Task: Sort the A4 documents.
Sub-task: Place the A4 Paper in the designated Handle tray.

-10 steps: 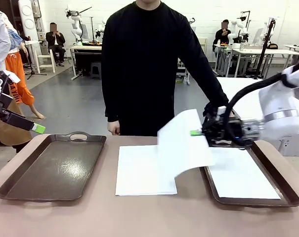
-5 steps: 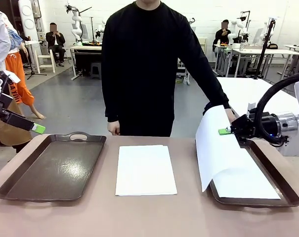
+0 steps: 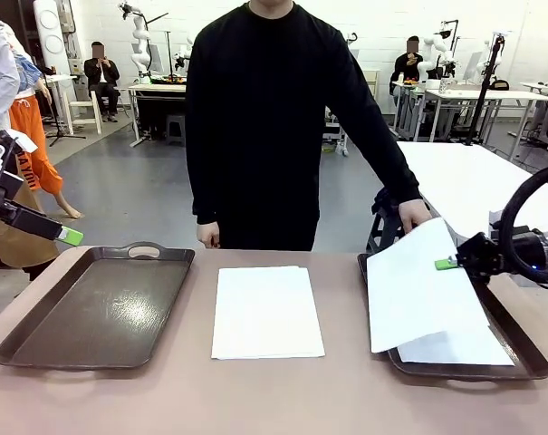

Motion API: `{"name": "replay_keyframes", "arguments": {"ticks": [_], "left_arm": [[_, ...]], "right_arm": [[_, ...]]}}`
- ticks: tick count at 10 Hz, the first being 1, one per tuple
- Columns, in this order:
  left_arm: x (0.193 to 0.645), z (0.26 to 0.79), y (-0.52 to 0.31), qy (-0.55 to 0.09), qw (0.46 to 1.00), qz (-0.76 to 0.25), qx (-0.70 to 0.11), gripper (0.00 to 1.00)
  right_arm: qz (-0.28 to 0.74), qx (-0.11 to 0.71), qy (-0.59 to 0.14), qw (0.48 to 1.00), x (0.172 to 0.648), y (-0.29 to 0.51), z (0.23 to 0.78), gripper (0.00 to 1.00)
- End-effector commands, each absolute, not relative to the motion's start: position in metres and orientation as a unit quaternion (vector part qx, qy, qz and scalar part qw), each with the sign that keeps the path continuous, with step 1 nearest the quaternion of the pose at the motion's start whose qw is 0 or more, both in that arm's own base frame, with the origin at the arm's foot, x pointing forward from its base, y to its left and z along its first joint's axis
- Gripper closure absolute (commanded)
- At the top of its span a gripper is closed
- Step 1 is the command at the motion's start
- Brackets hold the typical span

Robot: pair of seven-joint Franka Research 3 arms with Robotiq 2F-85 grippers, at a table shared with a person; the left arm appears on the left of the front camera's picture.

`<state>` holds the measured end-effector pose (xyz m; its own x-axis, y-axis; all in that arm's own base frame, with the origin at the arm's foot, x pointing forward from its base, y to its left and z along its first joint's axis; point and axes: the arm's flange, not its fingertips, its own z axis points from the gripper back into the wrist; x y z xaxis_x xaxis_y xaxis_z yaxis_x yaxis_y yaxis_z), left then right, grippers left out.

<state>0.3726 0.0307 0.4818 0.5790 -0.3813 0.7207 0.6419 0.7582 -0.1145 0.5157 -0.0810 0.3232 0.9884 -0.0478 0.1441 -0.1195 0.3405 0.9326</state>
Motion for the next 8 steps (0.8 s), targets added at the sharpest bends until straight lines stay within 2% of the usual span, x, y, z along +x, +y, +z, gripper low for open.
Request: {"name": "replay_keyframes", "arguments": {"ticks": [1,4,8], "left_arm": [[0.375,0.478,0.033,-0.356,0.864,-0.300,-0.190,0.00],[0.375,0.478,0.033,-0.356,0.864,-0.300,-0.190,0.00],[0.375,0.478,0.033,-0.356,0.864,-0.300,-0.190,0.00]], "right_arm": [[0.014,0.540,-0.046,0.840,0.522,-0.093,0.324,0.99],[0.007,0.482,-0.006,0.876,0.528,-0.109,0.318,0.99],[0.005,0.439,0.013,0.899,0.535,-0.108,0.308,0.99]]}}
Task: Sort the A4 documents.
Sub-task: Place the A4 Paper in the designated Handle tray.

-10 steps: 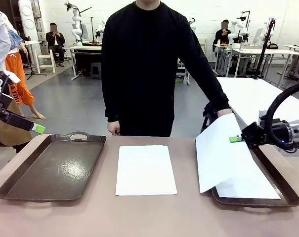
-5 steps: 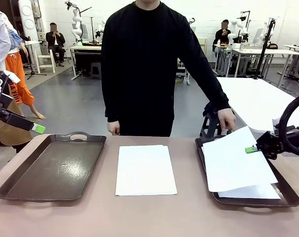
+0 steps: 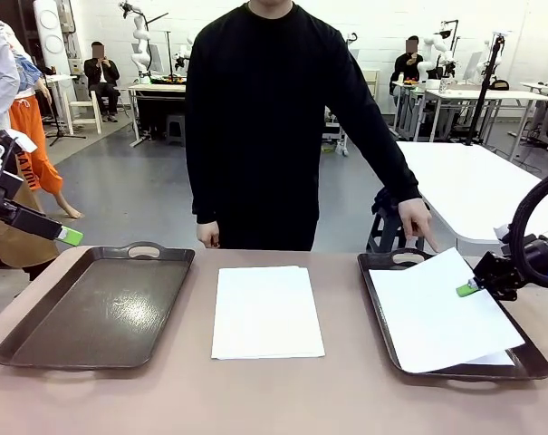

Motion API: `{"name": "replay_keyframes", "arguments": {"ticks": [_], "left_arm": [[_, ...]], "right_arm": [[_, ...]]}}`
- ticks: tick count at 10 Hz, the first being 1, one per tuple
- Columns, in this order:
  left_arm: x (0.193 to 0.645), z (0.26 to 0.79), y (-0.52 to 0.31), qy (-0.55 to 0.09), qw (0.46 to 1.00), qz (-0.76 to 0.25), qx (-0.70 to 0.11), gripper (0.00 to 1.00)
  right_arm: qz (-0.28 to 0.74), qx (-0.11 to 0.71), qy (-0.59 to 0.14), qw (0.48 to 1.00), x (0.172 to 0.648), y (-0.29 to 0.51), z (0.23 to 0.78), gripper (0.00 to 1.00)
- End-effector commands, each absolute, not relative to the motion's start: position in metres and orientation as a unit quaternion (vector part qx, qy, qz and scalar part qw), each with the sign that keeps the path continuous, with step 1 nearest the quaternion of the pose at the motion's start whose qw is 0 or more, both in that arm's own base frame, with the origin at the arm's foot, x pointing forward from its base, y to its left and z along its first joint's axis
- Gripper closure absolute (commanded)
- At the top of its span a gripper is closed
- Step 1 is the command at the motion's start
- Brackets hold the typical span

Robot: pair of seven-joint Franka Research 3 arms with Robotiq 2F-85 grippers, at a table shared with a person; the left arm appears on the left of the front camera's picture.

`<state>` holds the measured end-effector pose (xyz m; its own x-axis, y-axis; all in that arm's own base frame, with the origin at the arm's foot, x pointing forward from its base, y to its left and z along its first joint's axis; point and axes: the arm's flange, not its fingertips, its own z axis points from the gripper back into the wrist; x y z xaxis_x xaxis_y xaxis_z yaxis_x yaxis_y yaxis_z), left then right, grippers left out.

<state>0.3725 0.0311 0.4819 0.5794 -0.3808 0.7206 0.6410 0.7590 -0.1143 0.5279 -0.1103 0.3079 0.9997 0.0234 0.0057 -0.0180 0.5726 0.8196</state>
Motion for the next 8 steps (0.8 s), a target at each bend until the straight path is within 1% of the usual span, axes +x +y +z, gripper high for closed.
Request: {"name": "replay_keyframes", "arguments": {"ticks": [1,3,5,8], "left_arm": [[0.375,0.478,0.033,-0.356,0.864,-0.300,-0.190,0.00],[0.375,0.478,0.033,-0.356,0.864,-0.300,-0.190,0.00],[0.375,0.478,0.033,-0.356,0.864,-0.300,-0.190,0.00],[0.375,0.478,0.033,-0.356,0.864,-0.300,-0.190,0.00]], "right_arm": [[0.005,0.420,0.009,0.907,0.535,-0.105,0.305,0.99],[0.007,0.395,-0.012,0.919,0.537,-0.103,0.304,0.99],[0.018,0.389,-0.026,0.921,0.537,-0.093,0.308,0.99],[0.054,0.371,-0.014,0.927,0.539,-0.077,0.316,0.99]]}}
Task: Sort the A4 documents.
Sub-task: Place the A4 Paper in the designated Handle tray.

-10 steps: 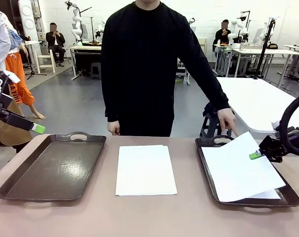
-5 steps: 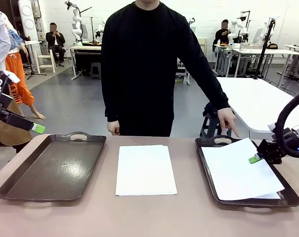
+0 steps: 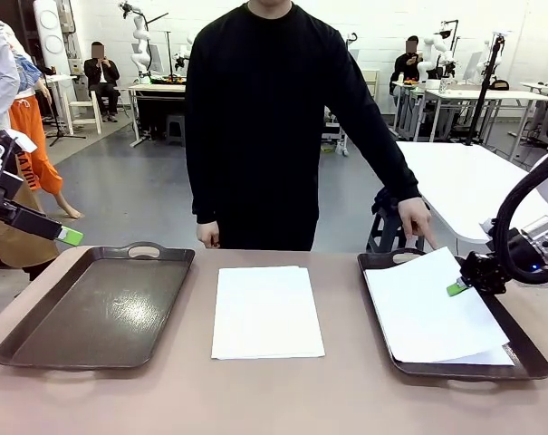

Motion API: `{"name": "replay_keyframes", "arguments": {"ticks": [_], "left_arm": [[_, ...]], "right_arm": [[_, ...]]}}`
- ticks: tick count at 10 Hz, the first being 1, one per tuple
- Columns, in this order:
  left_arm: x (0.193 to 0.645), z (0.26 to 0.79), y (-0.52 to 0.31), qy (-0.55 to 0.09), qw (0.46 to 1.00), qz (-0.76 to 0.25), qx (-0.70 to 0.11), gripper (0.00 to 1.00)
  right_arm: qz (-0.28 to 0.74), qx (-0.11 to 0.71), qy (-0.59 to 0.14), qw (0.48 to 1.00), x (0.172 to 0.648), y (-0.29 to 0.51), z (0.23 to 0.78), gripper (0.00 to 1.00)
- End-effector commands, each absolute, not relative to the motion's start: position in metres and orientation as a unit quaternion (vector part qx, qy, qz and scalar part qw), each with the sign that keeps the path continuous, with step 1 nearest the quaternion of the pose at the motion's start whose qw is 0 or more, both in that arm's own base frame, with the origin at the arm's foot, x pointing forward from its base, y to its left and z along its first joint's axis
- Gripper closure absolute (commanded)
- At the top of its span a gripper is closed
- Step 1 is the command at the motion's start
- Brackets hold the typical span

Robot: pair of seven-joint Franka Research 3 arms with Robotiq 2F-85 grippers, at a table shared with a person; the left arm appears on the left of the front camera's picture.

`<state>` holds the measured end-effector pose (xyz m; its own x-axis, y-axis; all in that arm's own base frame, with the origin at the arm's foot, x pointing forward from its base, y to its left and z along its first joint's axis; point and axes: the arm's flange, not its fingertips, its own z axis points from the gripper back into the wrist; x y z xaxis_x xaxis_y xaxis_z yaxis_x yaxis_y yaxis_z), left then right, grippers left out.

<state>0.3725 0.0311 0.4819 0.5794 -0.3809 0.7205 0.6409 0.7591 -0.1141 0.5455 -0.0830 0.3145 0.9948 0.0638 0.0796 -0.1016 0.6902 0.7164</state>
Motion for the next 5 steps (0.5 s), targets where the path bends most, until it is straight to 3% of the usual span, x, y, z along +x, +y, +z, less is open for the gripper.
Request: {"name": "replay_keyframes", "arguments": {"ticks": [1,3,4,5], "left_arm": [[0.3747,0.4784,0.0333,-0.356,0.864,-0.300,-0.190,0.00],[0.3747,0.4784,0.0333,-0.356,0.864,-0.300,-0.190,0.00],[0.3747,0.4784,0.0333,-0.356,0.864,-0.300,-0.190,0.00],[0.3747,0.4784,0.0333,-0.356,0.864,-0.300,-0.190,0.00]], "right_arm": [[0.063,0.358,-0.001,0.932,0.5402,-0.0725,0.3171,0.99],[0.061,0.339,-0.003,0.939,0.5417,-0.0702,0.3211,0.95],[0.056,0.337,-0.003,0.940,0.5413,-0.0713,0.3223,0.81],[0.059,0.333,-0.005,0.941,0.5405,-0.0720,0.3233,0.76]]}}
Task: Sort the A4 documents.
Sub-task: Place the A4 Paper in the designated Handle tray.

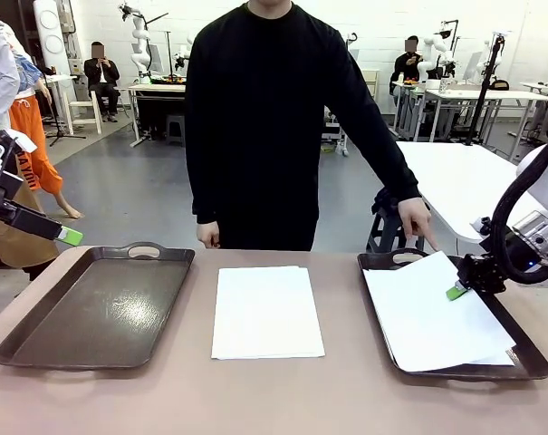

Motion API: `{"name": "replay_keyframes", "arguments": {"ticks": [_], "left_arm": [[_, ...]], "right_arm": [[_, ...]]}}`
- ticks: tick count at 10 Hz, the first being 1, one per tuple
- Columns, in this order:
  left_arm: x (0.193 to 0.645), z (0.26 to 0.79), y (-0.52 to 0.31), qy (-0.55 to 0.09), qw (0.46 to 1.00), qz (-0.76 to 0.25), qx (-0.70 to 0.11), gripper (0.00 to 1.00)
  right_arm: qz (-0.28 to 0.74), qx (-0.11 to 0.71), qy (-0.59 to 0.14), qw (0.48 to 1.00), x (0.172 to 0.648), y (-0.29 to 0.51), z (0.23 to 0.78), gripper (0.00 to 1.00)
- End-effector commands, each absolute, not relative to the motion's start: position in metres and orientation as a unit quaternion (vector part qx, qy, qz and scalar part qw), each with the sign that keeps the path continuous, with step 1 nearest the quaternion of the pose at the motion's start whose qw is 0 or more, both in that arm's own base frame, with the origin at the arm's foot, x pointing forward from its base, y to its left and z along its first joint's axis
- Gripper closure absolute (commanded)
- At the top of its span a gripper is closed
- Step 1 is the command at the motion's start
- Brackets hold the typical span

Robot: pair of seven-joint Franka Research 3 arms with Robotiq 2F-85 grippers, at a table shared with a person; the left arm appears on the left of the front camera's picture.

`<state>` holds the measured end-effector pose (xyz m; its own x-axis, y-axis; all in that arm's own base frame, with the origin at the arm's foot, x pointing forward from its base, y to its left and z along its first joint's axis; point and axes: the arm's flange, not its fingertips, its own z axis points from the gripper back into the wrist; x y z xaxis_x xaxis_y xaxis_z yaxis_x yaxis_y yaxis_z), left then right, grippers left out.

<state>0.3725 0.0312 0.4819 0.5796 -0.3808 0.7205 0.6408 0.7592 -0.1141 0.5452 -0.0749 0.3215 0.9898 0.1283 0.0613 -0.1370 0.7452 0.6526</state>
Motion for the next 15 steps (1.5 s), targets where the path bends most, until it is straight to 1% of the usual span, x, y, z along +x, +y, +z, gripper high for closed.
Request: {"name": "replay_keyframes", "arguments": {"ticks": [1,2,3,4,5,6,7,8,10,13,15], "left_arm": [[0.375,0.478,0.033,-0.356,0.864,-0.300,-0.190,0.00],[0.375,0.478,0.033,-0.356,0.864,-0.300,-0.190,0.00],[0.375,0.478,0.033,-0.356,0.864,-0.300,-0.190,0.00],[0.375,0.478,0.033,-0.356,0.864,-0.300,-0.190,0.00],[0.375,0.478,0.033,-0.356,0.864,-0.300,-0.190,0.00],[0.375,0.478,0.033,-0.356,0.864,-0.300,-0.190,0.00],[0.375,0.478,0.033,-0.356,0.864,-0.300,-0.190,0.00],[0.375,0.478,0.033,-0.356,0.864,-0.300,-0.190,0.00],[0.375,0.478,0.033,-0.356,0.864,-0.300,-0.190,0.00],[0.375,0.478,0.033,-0.356,0.864,-0.300,-0.190,0.00],[0.375,0.478,0.033,-0.356,0.864,-0.300,-0.190,0.00]], "right_arm": [[0.056,0.325,-0.011,0.944,0.540,-0.073,0.325,0.62],[0.048,0.316,-0.017,0.947,0.539,-0.075,0.326,0.56],[0.041,0.306,-0.024,0.951,0.537,-0.076,0.328,0.42],[0.037,0.288,-0.031,0.956,0.535,-0.077,0.331,0.37],[0.035,0.267,-0.042,0.962,0.533,-0.078,0.338,0.23],[0.030,0.250,-0.041,0.967,0.532,-0.077,0.341,0.18],[0.025,0.233,-0.038,0.971,0.530,-0.076,0.342,0.03],[0.023,0.216,-0.037,0.975,0.529,-0.073,0.345,0.00],[0.027,0.165,-0.035,0.985,0.523,-0.055,0.352,0.00],[0.037,0.120,-0.045,0.991,0.519,-0.032,0.357,0.00],[0.021,0.076,-0.047,0.996,0.518,-0.030,0.362,0.00]]}}
